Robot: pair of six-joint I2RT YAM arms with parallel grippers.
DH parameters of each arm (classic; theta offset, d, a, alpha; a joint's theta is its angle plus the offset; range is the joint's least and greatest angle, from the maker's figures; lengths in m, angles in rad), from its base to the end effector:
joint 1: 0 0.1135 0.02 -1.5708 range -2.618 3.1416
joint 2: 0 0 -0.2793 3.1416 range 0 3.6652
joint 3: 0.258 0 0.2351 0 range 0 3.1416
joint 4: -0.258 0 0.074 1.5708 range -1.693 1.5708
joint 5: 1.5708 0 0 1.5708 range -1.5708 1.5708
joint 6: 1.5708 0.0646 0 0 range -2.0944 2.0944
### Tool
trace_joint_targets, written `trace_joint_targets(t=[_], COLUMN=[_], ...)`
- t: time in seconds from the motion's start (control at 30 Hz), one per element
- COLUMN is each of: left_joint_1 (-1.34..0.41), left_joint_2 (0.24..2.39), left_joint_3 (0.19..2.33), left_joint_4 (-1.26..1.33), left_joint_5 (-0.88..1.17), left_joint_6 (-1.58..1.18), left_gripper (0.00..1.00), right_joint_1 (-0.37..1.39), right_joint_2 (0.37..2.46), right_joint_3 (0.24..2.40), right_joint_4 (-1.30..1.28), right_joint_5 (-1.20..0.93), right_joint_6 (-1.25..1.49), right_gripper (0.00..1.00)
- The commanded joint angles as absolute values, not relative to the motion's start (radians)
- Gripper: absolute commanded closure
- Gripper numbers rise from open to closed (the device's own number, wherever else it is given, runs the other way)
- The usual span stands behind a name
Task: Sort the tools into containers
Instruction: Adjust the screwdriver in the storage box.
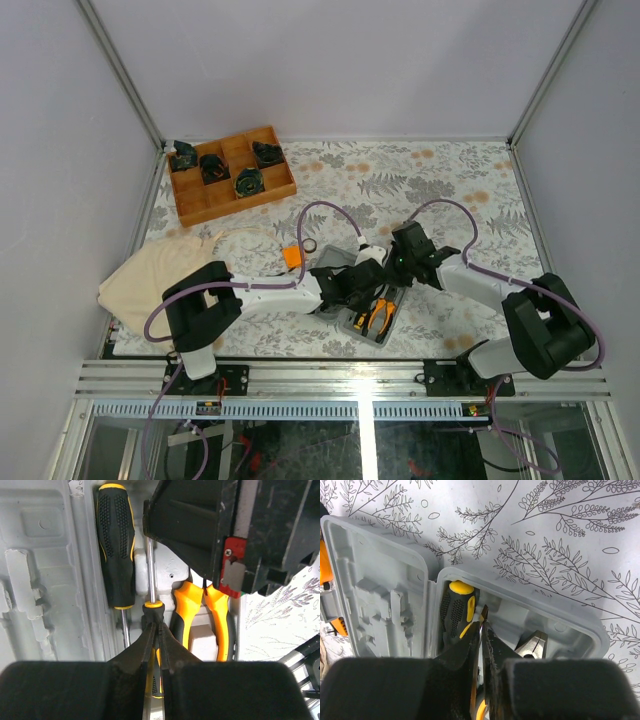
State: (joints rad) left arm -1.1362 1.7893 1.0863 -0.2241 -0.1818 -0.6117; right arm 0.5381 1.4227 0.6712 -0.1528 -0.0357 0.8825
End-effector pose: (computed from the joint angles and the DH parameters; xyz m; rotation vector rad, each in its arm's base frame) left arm 0.1686 -0.3355 0.1749 0.5859 2.4812 -0.5025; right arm 0.2320 0.1411 0.1695 0.4280 2.5544 0.6196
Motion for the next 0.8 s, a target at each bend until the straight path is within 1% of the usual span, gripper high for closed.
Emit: trace_joint_targets(t=[0.0, 0.17, 0.37, 0.57, 0.77], left_joint_1=[-1.129, -1.129, -1.128, -1.128, -1.129], left_joint_2=[1.842, 1.843, 1.839, 1.836, 1.837], left_joint_3=[1.039, 1.044, 1.038, 1.031, 1.031], left_joint_4=[-0.253, -0.253, -0.253, -0.252, -0.252], left_joint_5=[-0.152, -0.147, -0.15, -0.148, -0.148], left_joint_6=[-0.606, -0.604, -0.603, -0.609, -0.607], left_gripper=[0.96, 0.97, 0.97, 0.97, 0.98], right_joint_1=[0.547, 0.547, 0.548, 0.547, 0.547], right_joint_2=[1.448, 1.456, 1.435, 1.369, 1.399], right_joint_3=[0.715, 0.713, 0.728, 0.748, 0.764], right_joint_4=[-0.123, -0.135, -0.151, -0.156, -0.153], right_joint_5=[0.0, 0.041, 0.071, 0.088, 0.066], right_joint_6=[0.884, 0.878, 0.864, 0.866, 0.858], right_gripper=[0.9, 0.9, 0.81, 0.81, 0.83])
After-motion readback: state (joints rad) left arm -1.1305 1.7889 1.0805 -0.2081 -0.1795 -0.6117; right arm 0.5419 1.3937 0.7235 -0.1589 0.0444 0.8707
